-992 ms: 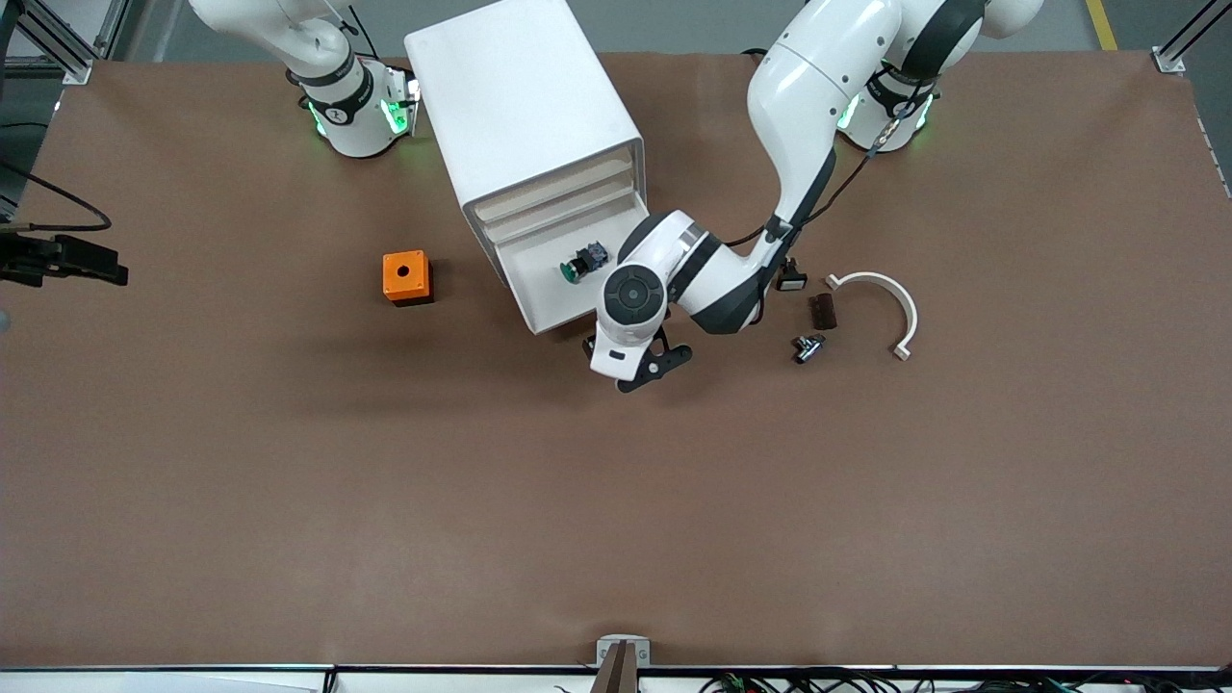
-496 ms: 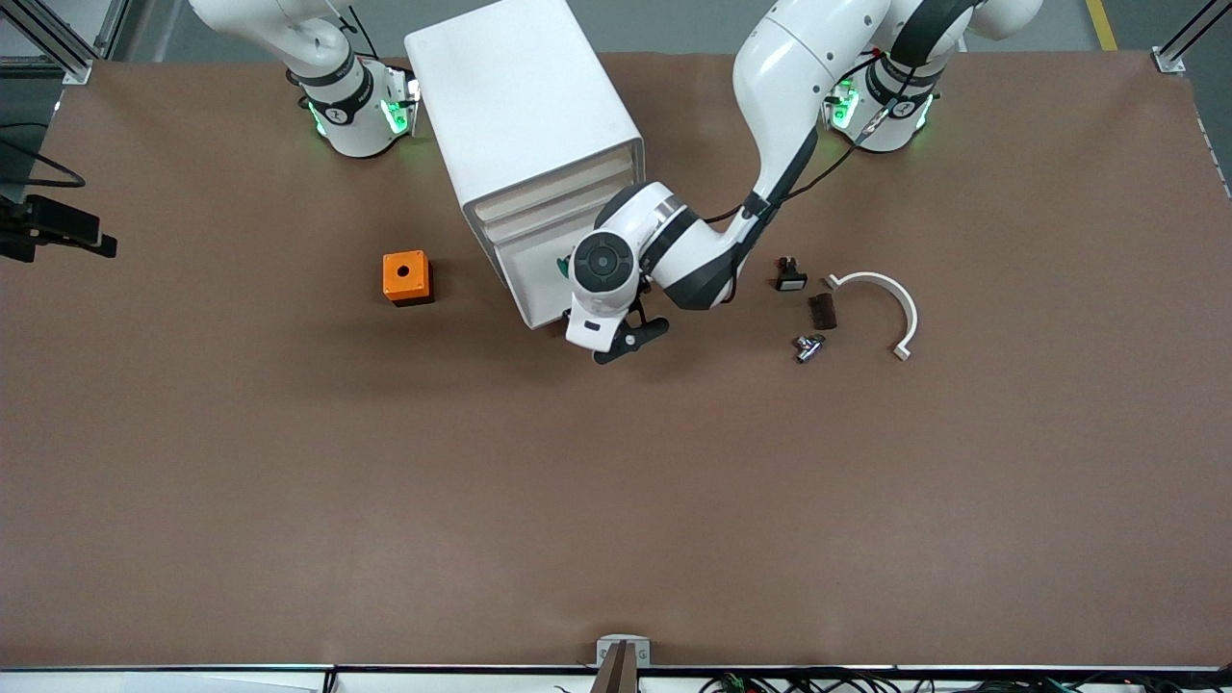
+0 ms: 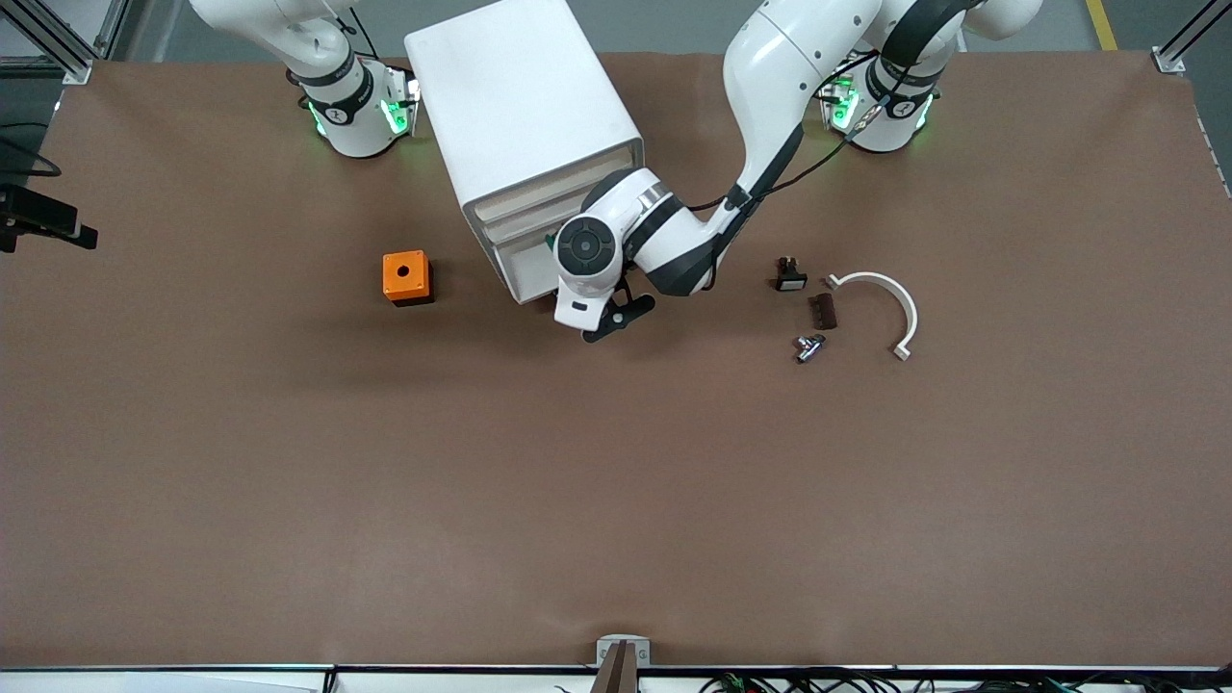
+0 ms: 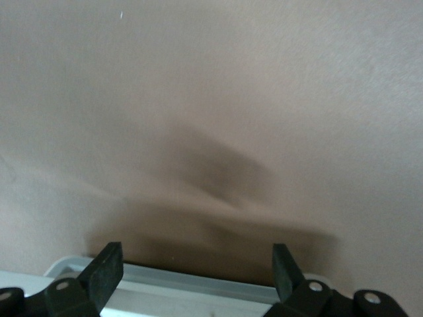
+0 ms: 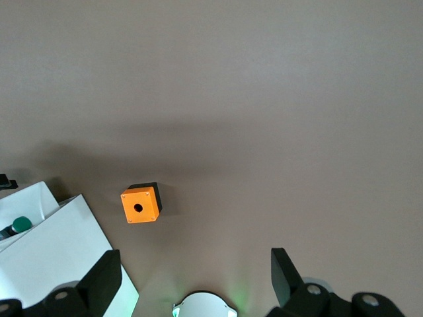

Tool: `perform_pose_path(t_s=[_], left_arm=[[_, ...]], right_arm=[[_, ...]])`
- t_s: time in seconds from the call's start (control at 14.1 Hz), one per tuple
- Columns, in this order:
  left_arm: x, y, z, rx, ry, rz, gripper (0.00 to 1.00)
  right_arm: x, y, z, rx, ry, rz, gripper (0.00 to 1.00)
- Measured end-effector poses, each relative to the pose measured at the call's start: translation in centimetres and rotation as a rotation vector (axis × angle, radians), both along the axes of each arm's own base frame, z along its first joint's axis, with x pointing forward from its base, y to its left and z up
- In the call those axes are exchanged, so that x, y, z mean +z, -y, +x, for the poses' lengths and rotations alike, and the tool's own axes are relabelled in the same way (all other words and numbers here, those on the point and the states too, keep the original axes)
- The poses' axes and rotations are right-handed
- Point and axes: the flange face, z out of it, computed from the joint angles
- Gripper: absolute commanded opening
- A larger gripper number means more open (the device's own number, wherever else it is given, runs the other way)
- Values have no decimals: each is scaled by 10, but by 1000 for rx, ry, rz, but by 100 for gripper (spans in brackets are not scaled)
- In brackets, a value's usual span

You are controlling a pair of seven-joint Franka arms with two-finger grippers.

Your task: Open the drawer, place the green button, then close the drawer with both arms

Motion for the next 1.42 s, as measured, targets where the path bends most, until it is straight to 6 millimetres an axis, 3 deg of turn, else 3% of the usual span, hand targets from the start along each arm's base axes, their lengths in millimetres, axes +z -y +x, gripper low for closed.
perform_pose_path(t_s=[0.43, 0.71, 0.92, 1.2, 1.42], left_arm=[[-1, 17, -28, 61, -98, -32, 99], [-2, 23, -43, 82, -149, -47, 99], [-3, 22, -41, 92, -159, -50, 99], [-3, 22, -41, 91, -158, -52, 99], [7, 20, -31, 101, -141, -68, 99]], right_arm=[[12, 3, -21, 9, 36, 11, 100], [15, -14, -25, 9, 41, -23, 100], [10, -17, -34, 4, 71, -26, 100], [-2, -20, -65, 2, 92, -19, 100], [-4, -16, -71, -8, 102, -19, 100]])
